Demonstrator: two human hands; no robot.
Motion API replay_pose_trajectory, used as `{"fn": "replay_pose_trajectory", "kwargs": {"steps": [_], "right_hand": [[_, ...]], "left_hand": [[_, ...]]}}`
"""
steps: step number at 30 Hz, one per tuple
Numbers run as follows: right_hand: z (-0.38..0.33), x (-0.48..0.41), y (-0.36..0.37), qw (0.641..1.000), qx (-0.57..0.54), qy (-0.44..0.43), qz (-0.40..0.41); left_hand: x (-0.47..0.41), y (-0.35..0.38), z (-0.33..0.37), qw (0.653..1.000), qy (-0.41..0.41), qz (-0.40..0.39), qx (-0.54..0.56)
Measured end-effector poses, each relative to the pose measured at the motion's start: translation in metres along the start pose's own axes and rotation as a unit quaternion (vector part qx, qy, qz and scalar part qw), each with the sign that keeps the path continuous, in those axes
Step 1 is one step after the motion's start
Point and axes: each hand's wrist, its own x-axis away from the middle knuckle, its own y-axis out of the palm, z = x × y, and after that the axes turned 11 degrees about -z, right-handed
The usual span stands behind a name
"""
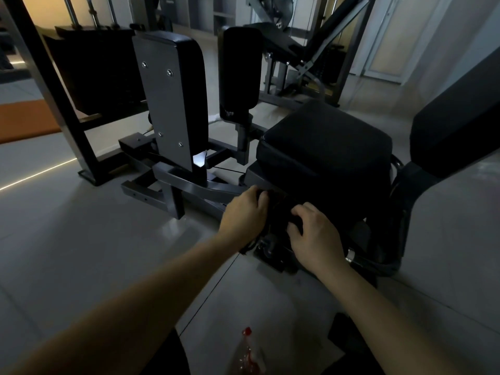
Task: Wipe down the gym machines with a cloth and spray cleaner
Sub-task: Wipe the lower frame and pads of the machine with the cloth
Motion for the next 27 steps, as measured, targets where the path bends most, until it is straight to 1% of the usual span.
{"fn": "replay_pose_trajectory", "kwargs": {"steps": [1,2,3,4,6,8,10,12,14,17,19,21,22,23,24,25,26,27], "right_hand": [[0.0,0.0,0.001,1.0,-0.001,-0.001,0.002],[0.0,0.001,0.001,1.0,-0.002,-0.003,0.002],[-0.001,0.001,0.001,1.0,-0.005,-0.004,0.002],[-0.001,0.002,0.0,1.0,-0.01,-0.002,0.003],[-0.003,0.005,0.0,1.0,-0.023,0.001,0.005],[-0.006,0.012,-0.001,1.0,-0.02,-0.004,0.008],[-0.007,0.018,-0.001,1.0,-0.015,-0.009,-0.004],[-0.009,0.021,-0.005,1.0,-0.023,-0.001,-0.021],[-0.01,0.018,-0.011,0.998,-0.033,0.013,-0.044],[-0.011,0.012,-0.024,0.993,-0.064,0.041,-0.089],[-0.012,0.009,-0.034,0.991,-0.098,0.053,-0.076],[-0.015,0.003,-0.047,0.982,-0.169,0.065,-0.044],[-0.018,-0.002,-0.053,0.968,-0.235,0.075,-0.04],[-0.022,-0.008,-0.06,0.943,-0.318,0.086,-0.048],[-0.026,-0.014,-0.066,0.907,-0.404,0.101,-0.062],[-0.029,-0.018,-0.071,0.874,-0.466,0.115,-0.077],[-0.031,-0.021,-0.075,0.853,-0.499,0.12,-0.087],[-0.032,-0.022,-0.08,0.854,-0.497,0.124,-0.09]], "left_hand": [[-0.009,-0.008,0.003,0.998,-0.029,-0.033,-0.055],[-0.016,-0.014,0.007,0.993,-0.056,-0.067,-0.084],[-0.022,-0.019,0.013,0.989,-0.077,-0.096,-0.083],[-0.026,-0.024,0.017,0.987,-0.096,-0.12,-0.057],[-0.025,-0.028,0.022,0.983,-0.119,-0.134,0.03],[-0.016,-0.029,0.013,0.972,-0.147,-0.118,0.139],[0.0,-0.029,-0.008,0.951,-0.187,-0.087,0.232],[0.013,-0.04,-0.022,0.93,-0.221,-0.046,0.288],[0.02,-0.059,-0.029,0.909,-0.234,-0.019,0.345],[0.022,-0.088,-0.016,0.907,-0.197,-0.016,0.372],[0.02,-0.1,0.004,0.936,-0.15,-0.03,0.317],[0.016,-0.107,0.021,0.97,-0.071,-0.052,0.224],[0.015,-0.108,0.029,0.979,-0.034,-0.067,0.191],[0.015,-0.107,0.039,0.981,-0.002,-0.087,0.174],[0.016,-0.104,0.05,0.979,0.026,-0.111,0.168],[0.018,-0.098,0.059,0.98,0.047,-0.128,0.146],[0.019,-0.091,0.067,0.984,0.063,-0.129,0.103],[0.019,-0.086,0.072,0.989,0.073,-0.12,0.042]]}}
